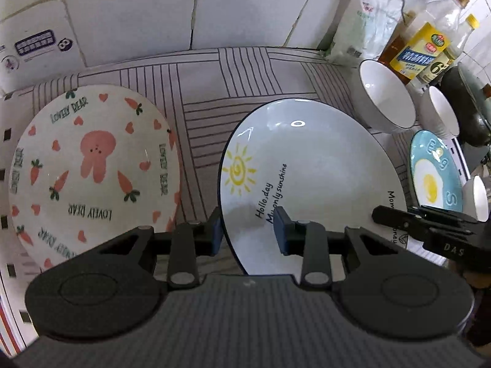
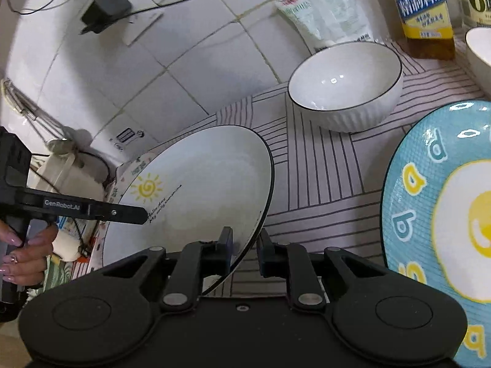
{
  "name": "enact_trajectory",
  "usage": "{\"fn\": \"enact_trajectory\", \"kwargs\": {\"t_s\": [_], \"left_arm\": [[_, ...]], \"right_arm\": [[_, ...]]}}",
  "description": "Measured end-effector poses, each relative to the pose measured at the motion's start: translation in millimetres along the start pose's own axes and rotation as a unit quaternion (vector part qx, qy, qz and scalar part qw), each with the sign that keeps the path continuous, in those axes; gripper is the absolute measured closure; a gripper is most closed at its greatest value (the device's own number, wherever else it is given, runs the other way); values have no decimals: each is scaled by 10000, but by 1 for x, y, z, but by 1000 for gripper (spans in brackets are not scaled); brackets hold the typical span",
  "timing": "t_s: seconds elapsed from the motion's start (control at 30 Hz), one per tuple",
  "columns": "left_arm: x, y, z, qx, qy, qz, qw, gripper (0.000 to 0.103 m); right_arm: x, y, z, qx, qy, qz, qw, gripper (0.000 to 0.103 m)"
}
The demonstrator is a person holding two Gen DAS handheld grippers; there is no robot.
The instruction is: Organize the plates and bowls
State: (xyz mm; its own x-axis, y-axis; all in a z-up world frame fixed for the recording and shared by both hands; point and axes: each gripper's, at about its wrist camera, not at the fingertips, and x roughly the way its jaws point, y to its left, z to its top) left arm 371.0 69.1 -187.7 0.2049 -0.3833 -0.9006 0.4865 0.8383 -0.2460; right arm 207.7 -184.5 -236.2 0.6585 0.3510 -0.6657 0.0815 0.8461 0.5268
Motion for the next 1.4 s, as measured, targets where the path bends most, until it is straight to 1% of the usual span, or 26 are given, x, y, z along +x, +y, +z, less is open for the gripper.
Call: {"fn": "enact_trajectory", "kwargs": {"t_s": [0.03, 0.13, 0.2, 0.3, 0.4, 0.47, 0.53, 0.57, 0.6, 0.67, 0.73, 0.8, 0.83, 0.87, 0.9, 0.97, 1.03, 1.1, 1.13, 1.17, 1.23, 1.3, 1.4], "left_arm": [[4, 0, 3, 80, 27, 41, 10000, 71], [19, -6, 12, 584, 165, 176, 9980, 71], [31, -9, 17, 742, 290, 207, 9966, 71], [39, -12, 21, 818, 324, 274, 9957, 71], [39, -6, 26, 727, 282, 215, 9967, 71], [40, -2, 28, 667, 297, 232, 9971, 71], [43, 0, 27, 636, 367, 287, 9969, 71], [47, -1, 26, 632, 450, 385, 9962, 72], [50, -2, 24, 600, 492, 581, 9953, 74], [46, -9, 20, 668, 357, 765, 9942, 74], [44, -15, 17, 663, 337, 980, 9924, 74], [41, -20, 15, 588, 475, 1139, 9906, 74], [37, -24, 14, 582, 508, 1223, 9895, 73], [33, -27, 13, 623, 468, 1278, 9887, 73], [25, -32, 11, 688, 399, 1321, 9880, 71], [13, -39, 10, 741, 353, 1345, 9875, 65], [1, -46, 9, 730, 356, 1303, 9881, 61], [-10, -55, 10, 739, 335, 1222, 9892, 58], [-16, -61, 10, 766, 322, 1179, 9895, 55], [-21, -67, 9, 803, 302, 1142, 9898, 53], [-31, -82, 8, 906, 245, 1058, 9899, 49], [-42, -99, 4, 1035, 213, 954, 9898, 46], [-53, -124, 0, 1227, 188, 761, 9893, 39]], "right_arm": [[3, 0, 0, -9, 4, -16, 10000, 81], [7, 0, 0, -154, -33, -113, 9998, 80], [9, -5, -1, -48, -32, -210, 9998, 80], [13, -6, 1, 8, -6, -316, 9995, 80], [16, 0, 5, -37, -24, -399, 9992, 79], [20, 2, 7, -31, -30, -407, 9992, 79], [26, 5, 6, -109, 14, -526, 9986, 79], [27, 7, 6, -153, 0, -584, 9982, 79], [28, 10, 6, -177, 33, -662, 9976, 78], [29, 20, 11, -141, 188, -910, 9956, 71], [24, 28, 14, -157, 157, -1092, 9938, 66], [15, 33, 16, -154, 86, -1197, 9927, 65], [8, 35, 16, -161, 58, -1209, 9925, 62], [0, 37, 16, -177, 3, -1239, 9921, 59], [-11, 38, 16, -197, -75, -1271, 9917, 58], [-32, 39, 13, -176, -228, -1341, 9905, 52], [-57, 36, 8, -73, -400, -1413, 9891, 46], [-81, 36, 2, 13, -614, -1492, 9869, 42], [-92, 34, -1, 53, -688, -1533, 9858, 38], [-102, 33, -4, 67, -746, -1573, 9847, 36], [-118, 29, -11, -47, -804, -1686, 9824, 34], [-131, 25, -17, -132, -857, -1900, 9779, 34], [-153, 15, -24, -5, -1000, -2049, 9737, 33]]}}
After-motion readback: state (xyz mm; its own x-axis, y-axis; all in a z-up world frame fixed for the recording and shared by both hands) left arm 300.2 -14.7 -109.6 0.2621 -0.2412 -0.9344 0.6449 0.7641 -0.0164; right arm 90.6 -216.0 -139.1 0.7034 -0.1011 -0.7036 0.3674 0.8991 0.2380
